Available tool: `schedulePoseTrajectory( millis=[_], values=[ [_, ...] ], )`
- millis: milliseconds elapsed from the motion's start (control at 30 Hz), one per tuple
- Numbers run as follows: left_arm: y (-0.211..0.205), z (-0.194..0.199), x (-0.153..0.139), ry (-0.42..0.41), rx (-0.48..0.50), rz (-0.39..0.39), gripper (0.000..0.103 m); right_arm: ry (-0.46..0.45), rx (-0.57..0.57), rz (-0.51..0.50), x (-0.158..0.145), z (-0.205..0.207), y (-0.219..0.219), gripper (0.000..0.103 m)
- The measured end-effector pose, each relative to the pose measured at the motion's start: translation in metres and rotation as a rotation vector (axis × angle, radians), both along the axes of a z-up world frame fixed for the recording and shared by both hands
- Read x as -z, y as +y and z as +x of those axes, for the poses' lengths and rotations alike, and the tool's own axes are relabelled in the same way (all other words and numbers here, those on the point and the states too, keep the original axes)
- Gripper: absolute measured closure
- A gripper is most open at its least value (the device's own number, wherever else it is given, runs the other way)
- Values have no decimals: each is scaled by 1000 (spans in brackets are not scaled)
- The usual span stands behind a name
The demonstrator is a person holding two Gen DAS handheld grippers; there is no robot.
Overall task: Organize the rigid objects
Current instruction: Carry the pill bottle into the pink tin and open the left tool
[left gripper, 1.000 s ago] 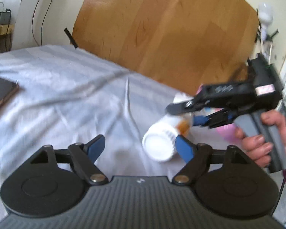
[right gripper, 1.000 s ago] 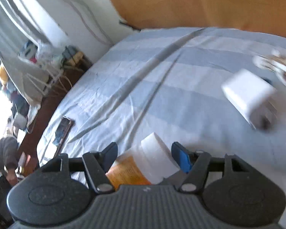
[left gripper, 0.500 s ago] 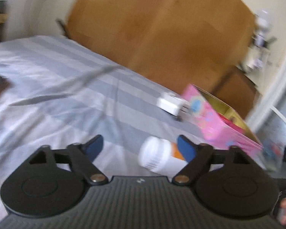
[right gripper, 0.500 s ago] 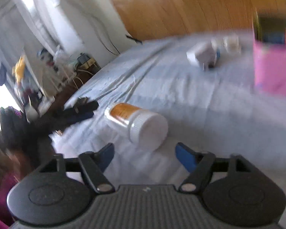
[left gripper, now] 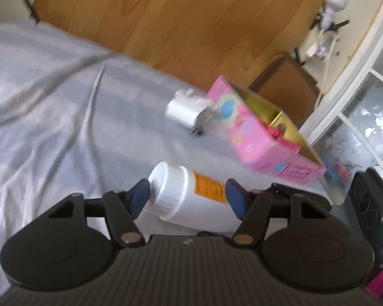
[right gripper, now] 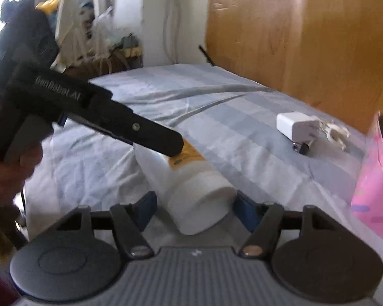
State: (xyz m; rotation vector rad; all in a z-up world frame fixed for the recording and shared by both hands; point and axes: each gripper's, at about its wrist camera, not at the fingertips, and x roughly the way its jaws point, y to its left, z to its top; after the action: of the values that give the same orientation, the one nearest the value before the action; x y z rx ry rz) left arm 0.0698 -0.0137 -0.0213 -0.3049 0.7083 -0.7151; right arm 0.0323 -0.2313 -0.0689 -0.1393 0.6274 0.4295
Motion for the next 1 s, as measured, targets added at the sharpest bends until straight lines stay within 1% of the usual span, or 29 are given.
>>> schedulePoseTrajectory(
  millis=[33,100,200,267,367,433,600,633,667,733,767,800,833,867,933,1000],
  values=[
    [-6,-1,-10,-21,14,-11,40,-45,10,-9,-6,-7,-6,37],
    [-29,-1,-28,-71,55,-17,40,-122,43,-21,-23,-19,-27,38],
    [-84,4,-51,-135,126,-13,39,-200,124,-51,-45,-31,-65,37],
    [-121,8,-58,-168,170,-4,39,-234,194,-92,-53,-38,-93,37],
    [-181,14,-61,-198,218,-3,39,-233,300,-92,-60,-46,-139,37],
    [-213,14,-58,-214,239,6,39,-225,359,-89,-60,-49,-169,37],
    [-280,17,-54,-226,246,64,38,-186,487,-80,-52,-41,-218,37],
    [-291,18,-53,-230,240,84,35,-175,510,-74,-50,-38,-227,37],
    [-302,19,-52,-232,237,112,30,-168,531,-74,-47,-35,-235,37],
    [-317,22,-48,-222,222,161,27,-172,604,-104,-40,-27,-245,38],
    [-320,23,-46,-215,212,184,27,-171,673,-126,-37,-22,-250,36],
    [-323,24,-44,-208,197,208,27,-172,721,-119,-34,-20,-255,28],
    [-321,23,-42,-203,182,221,27,-171,757,-108,-34,-19,-258,27],
    [-317,21,-41,-206,176,220,27,-167,781,-88,-34,-21,-262,27],
    [-304,13,-42,-238,163,218,27,-173,800,-40,-34,-31,-264,28],
    [-282,4,-44,-279,142,212,27,-200,807,-27,-36,-44,-255,28]
  ],
)
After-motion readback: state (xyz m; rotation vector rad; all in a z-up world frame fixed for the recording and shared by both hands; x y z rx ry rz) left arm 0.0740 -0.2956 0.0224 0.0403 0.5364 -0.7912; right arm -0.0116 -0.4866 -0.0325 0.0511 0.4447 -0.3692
